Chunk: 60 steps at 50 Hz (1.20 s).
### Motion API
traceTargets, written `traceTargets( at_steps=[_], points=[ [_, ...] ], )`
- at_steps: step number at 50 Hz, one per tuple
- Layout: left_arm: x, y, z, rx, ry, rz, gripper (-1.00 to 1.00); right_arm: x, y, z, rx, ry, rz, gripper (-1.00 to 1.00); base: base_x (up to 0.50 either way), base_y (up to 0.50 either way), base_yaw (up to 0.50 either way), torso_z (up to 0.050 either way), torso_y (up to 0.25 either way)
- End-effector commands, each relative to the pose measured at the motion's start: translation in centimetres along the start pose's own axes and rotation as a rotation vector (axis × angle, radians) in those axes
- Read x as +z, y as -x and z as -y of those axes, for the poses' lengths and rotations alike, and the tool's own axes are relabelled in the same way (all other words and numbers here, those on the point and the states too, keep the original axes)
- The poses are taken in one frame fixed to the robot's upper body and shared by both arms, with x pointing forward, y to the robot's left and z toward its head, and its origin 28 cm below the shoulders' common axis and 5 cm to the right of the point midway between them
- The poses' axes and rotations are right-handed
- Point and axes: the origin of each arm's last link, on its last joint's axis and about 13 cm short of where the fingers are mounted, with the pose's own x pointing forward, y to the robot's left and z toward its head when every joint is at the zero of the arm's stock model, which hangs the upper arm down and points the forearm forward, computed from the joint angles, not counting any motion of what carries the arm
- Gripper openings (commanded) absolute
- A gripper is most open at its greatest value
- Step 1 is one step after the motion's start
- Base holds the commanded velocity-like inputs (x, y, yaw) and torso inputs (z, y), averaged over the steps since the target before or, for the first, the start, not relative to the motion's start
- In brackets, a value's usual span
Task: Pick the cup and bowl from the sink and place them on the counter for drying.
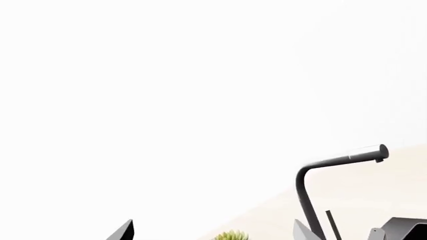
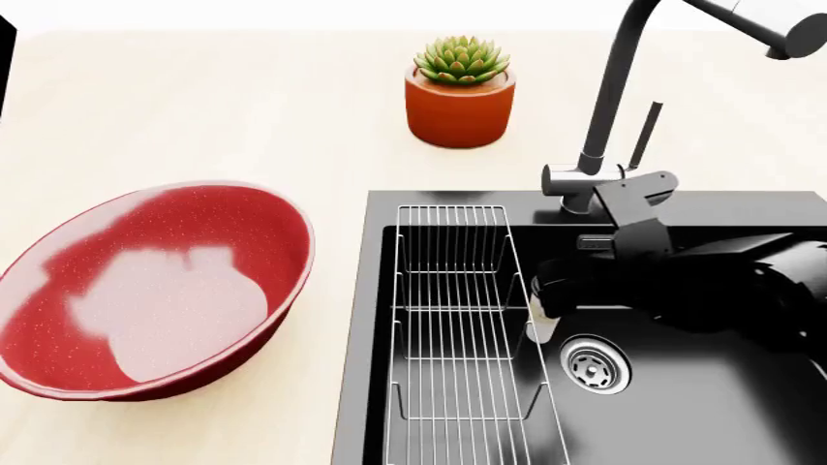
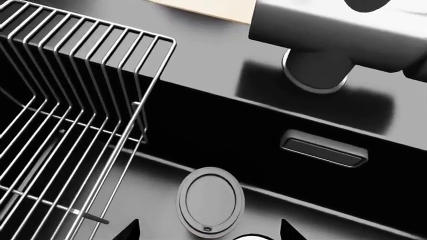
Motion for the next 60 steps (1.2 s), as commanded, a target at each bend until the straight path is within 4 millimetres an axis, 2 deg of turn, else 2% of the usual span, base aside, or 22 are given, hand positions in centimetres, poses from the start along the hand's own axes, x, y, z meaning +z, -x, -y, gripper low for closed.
traceTargets(
  at_steps=[1,9,31,60],
  points=[
    [0.01,0.01,0.00,0.003,0.004,0.006,1.00,-0.01,0.24,0.12,-0.004,-0.003,0.010,1.00,0.00,0.00,0.00,0.000,0.000],
    [-0.15,-0.04,0.09,-0.009,-0.007,0.000,1.00,-0.24,0.45,0.22,-0.002,-0.009,0.011,1.00,0.00,0.00,0.00,0.000,-0.011],
    [-0.05,-0.04,0.14,-0.006,-0.003,0.009,1.00,-0.15,0.72,0.35,-0.005,-0.006,0.030,1.00,0.00,0.00,0.00,0.005,-0.155],
    [0.02,-0.04,0.05,0.005,0.011,0.009,1.00,0.31,-0.17,-0.36,0.040,0.044,0.070,1.00,0.00,0.00,0.00,0.000,-0.037]
  ],
)
